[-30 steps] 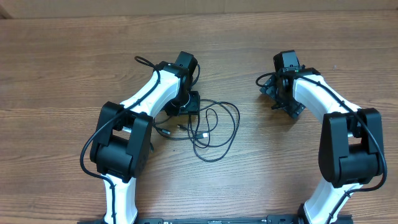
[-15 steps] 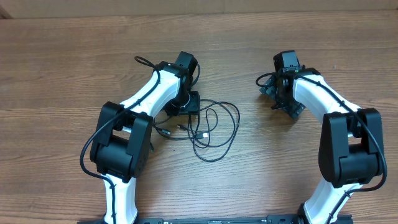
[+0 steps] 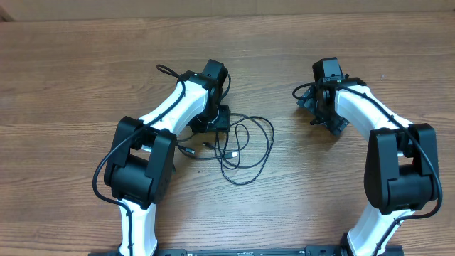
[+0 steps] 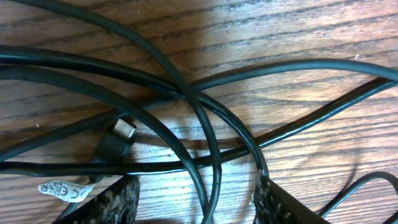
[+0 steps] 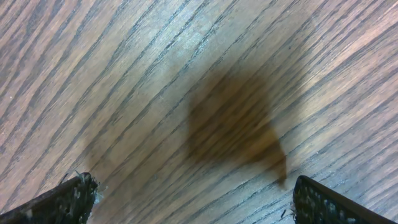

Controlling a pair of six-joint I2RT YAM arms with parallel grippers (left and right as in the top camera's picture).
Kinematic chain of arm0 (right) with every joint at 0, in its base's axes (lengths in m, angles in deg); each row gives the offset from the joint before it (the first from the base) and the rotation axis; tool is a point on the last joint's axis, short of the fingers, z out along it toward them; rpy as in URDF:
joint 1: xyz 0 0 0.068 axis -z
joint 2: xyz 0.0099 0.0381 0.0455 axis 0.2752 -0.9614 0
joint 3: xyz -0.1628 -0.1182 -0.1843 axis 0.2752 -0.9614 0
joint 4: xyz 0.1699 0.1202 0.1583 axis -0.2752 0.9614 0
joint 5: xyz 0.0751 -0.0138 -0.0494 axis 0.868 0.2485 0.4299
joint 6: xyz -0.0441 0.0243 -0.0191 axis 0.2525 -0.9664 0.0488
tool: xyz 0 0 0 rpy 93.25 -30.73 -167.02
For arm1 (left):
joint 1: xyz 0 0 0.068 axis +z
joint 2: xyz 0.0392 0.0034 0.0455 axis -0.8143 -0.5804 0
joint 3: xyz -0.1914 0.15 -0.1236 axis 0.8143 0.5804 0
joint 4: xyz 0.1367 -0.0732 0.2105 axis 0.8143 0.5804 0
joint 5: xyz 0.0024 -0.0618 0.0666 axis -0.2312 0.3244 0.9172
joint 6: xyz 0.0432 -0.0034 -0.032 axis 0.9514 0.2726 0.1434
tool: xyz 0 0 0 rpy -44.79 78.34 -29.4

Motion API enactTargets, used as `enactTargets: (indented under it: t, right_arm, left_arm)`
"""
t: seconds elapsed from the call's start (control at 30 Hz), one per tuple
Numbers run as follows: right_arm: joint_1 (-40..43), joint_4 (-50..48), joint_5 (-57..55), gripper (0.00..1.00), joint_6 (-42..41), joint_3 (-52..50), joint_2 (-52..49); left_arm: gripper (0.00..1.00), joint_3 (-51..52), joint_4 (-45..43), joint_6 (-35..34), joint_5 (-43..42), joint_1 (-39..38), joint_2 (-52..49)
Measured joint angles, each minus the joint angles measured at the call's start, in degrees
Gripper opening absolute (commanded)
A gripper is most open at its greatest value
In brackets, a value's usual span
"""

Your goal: Untangle cables

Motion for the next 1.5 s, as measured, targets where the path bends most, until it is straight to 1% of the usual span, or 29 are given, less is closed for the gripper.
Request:
enactTargets:
  t: [0.27, 0.37, 0.43, 0.57, 0.63, 0.83, 0.9, 1.03, 1.07, 1.1, 1.13, 1.17, 1.27, 1.37, 1.5]
  right_arm:
    - [0.0, 0.0, 0.0, 1.0, -0.07, 0.0, 0.0]
    - [0.0, 0.0, 0.0, 1.0, -0.02, 0.0, 0.0]
    - [0.0, 0.02, -0.02, 1.0, -0.02, 0.0, 0.0]
    - [0.0, 0.02, -0.02, 1.0, -0.02, 0.0, 0.0]
    - [0.0, 0.0, 0.0, 1.0, -0.02, 0.0, 0.0]
    - [0.0, 0.0, 0.0, 1.0, -0.02, 0.0, 0.0]
    - [0.0, 0.0, -0.02, 1.0, -0.02, 0.0, 0.0]
    - [0.0, 0.0, 0.0, 1.0, 0.0, 0.0, 0.0]
    - [0.0, 0.0, 0.0, 1.0, 0.0, 0.0, 0.0]
    - [0.0, 0.02, 0.0, 1.0, 0.0, 0.0, 0.0]
    - [0.0, 0.0, 0.0, 1.0, -0.04, 0.0, 0.0]
    - [0.0, 0.0, -0.02, 1.0, -0.04, 0.0, 0.0]
    - [0.0, 0.0, -0.02, 1.0, -0.02, 0.0, 0.0]
    - [0.0, 0.0, 0.02, 1.0, -0.04, 0.0, 0.0]
    - [0.0, 0.0, 0.0, 1.0, 0.0, 0.0, 0.0]
  left_arm:
    - [0.58, 0.0, 0.7, 0.0, 0.9, 0.04, 0.68]
    - [0.6, 0.0, 1.38, 0.0, 1.07, 0.02, 2.03]
    - [0.6, -0.02, 2.43, 0.0, 1.11, 0.02, 2.71]
    - [0.56, -0.02, 3.93, 0.0, 1.57, 0.02, 2.99]
    - [0.56, -0.02, 4.0, 0.0, 1.75, 0.02, 2.99]
    - [0.49, -0.02, 3.98, 0.0, 1.77, 0.02, 2.99]
    - [0.45, -0.02, 3.98, 0.0, 1.9, 0.02, 2.99]
    - [0.43, -0.02, 3.98, 0.0, 1.95, 0.02, 2.99]
    - [0.4, -0.02, 3.91, 0.0, 1.95, 0.02, 2.99]
    - [0.34, -0.02, 3.72, -0.02, 1.95, 0.02, 2.99]
    - [0.25, -0.02, 3.34, -0.07, 1.97, 0.02, 2.99]
    - [0.23, -0.02, 2.69, -0.52, 1.99, 0.02, 2.99]
    - [0.26, 0.0, 2.34, -1.46, 2.12, 0.02, 2.99]
    - [0.27, 0.0, 3.17, -1.86, 2.1, -0.09, 2.99]
    - [0.25, 0.0, 2.99, -3.34, 2.12, -0.79, 2.99]
